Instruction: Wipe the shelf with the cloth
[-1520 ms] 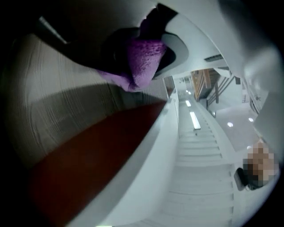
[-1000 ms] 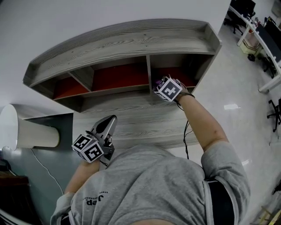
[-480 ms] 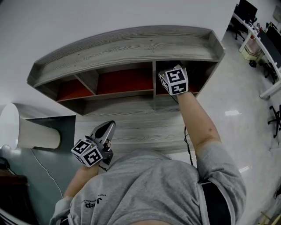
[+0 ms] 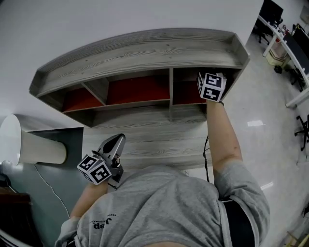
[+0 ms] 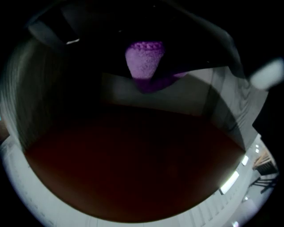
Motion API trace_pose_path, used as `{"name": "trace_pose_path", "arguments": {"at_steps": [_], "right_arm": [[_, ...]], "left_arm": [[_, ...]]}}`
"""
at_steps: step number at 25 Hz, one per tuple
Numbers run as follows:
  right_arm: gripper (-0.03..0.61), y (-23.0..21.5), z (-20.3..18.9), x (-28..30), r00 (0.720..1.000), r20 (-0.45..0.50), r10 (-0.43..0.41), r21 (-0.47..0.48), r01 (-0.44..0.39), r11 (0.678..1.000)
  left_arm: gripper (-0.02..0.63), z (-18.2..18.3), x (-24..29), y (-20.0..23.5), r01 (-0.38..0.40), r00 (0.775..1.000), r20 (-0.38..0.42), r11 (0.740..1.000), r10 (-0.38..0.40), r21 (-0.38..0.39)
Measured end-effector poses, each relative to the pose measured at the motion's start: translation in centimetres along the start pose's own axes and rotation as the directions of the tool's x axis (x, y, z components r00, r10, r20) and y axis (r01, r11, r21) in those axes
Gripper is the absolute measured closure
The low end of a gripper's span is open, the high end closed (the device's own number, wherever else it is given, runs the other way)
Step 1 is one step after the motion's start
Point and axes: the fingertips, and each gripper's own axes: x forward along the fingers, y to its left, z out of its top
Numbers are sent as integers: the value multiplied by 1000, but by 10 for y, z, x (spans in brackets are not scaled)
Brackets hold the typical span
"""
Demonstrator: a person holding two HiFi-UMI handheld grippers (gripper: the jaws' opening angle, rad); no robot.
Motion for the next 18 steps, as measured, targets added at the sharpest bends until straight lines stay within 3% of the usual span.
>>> {"name": "trace_pose_path", "arguments": {"at_steps": [2, 4, 9, 11, 13, 15, 18], "right_arm": [[517, -31, -8, -3, 995, -34, -98, 48, 100, 994], [517, -40, -9, -4, 989, -47, -137, 67, 140, 988], [517, -34, -5, -8, 992, -51, -115, 66, 118, 991], [517, -7, -4, -15, 999, -41, -17, 39, 19, 999], [517, 43, -15, -24, 987, -64, 146, -51, -149, 988], [517, 99, -39, -30, 947, -141, 289, -180, -312, 933], [517, 148, -74, -26, 894, -254, 370, -295, -436, 850]], "left_arm": [[597, -1, 4, -1, 11, 1000, -4, 1000, -11, 0], [597, -2, 7, -4, 23, 1000, -8, 1000, -23, 2], [597, -1, 10, -5, 34, 999, -3, 999, -34, 3], [597, -1, 9, -3, 34, 999, 3, 999, -34, 4], [597, -2, 9, -3, 33, 999, 5, 999, -33, -3], [597, -3, 9, -3, 32, 999, 5, 999, -32, -11], [597, -5, 8, -3, 31, 1000, 4, 999, -30, -15]]}}
